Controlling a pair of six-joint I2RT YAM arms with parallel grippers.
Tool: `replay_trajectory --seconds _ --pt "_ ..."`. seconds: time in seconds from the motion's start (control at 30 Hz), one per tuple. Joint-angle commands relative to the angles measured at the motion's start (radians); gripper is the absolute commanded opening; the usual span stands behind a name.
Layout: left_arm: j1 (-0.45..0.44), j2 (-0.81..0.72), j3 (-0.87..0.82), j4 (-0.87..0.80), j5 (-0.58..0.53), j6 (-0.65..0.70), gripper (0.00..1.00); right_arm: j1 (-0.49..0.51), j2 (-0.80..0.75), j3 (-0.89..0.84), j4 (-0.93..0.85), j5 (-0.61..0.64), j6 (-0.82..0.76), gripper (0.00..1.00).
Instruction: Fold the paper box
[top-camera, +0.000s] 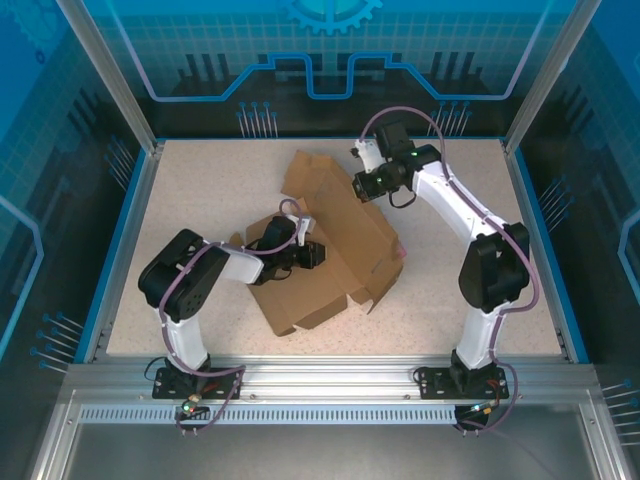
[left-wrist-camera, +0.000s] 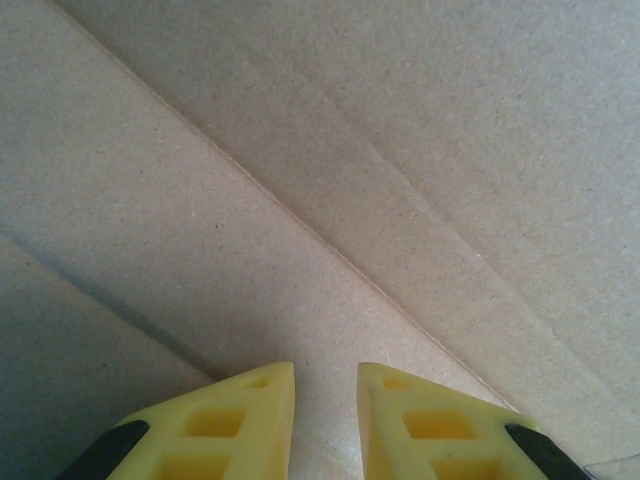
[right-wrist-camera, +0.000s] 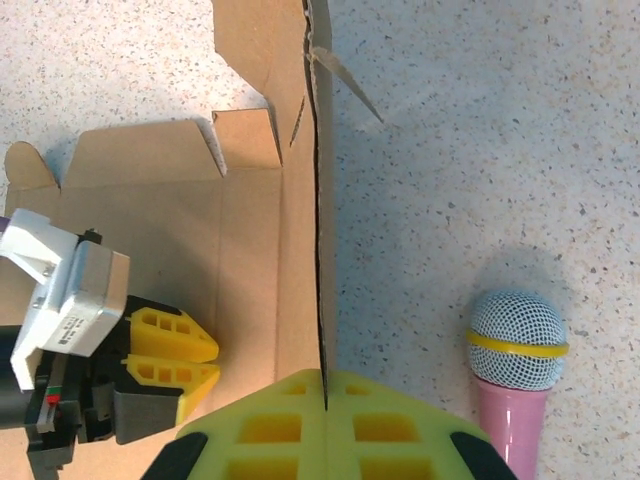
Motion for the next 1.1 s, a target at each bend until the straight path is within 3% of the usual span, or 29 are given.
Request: replay_trajectory --seconds 0.0,0.27,0.67,0.8,1.07 --pt "-0.01 0.053 0.003 -0.029 0.021 -0.024 0.25 0.082 -0.011 -0.019 -0.007 0.03 0.047 0.0" --pt "-0.011 0.047 -0.007 -0.009 0.021 -0.029 0.25 0.191 -0.027 -0.107 0.069 0.166 0.095 0.0" --pt "-0.01 0.036 -0.018 0.002 0.019 -0.029 0.25 0.226 -0.018 -0.131 0.104 0.185 0.11 0.0" --pt "-0.011 0.017 -0.022 0.0 0.013 -0.027 0.26 0.226 -0.025 -0.111 0.094 0.186 0.029 0.0" --pt "-0.01 -0.097 -0.032 -0.046 -0.021 0.002 0.34 0.214 -0.044 -0.038 0.016 0.32 -0.201 0.0"
